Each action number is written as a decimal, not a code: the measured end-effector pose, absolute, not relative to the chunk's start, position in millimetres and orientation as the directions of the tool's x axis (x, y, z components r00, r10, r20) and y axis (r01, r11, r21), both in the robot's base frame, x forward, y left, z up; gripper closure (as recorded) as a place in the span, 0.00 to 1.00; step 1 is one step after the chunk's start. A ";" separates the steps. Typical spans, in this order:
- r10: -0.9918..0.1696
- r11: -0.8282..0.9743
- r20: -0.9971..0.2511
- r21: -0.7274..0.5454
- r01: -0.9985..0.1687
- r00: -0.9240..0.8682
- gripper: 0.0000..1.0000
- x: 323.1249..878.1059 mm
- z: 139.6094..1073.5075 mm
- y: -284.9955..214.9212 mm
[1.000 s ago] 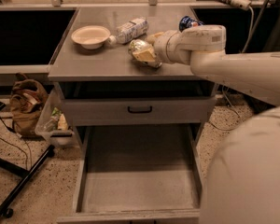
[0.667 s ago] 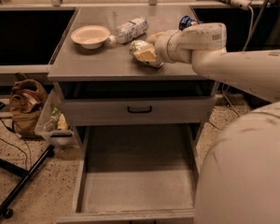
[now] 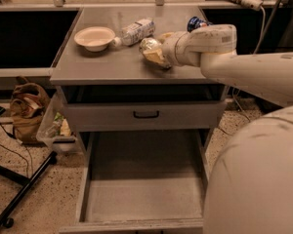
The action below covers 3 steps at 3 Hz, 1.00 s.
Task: Pick 7up can from middle drawer and place on counter
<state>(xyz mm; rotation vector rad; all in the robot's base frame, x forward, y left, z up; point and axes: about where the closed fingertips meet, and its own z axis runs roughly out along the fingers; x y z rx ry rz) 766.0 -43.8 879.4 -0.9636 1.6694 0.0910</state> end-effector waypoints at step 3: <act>-0.540 0.660 -0.842 -0.413 -0.628 -0.014 0.00 766.0 879.5 -43.8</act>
Offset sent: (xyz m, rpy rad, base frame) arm 0.0000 0.0000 0.0000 0.0000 0.0000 0.0000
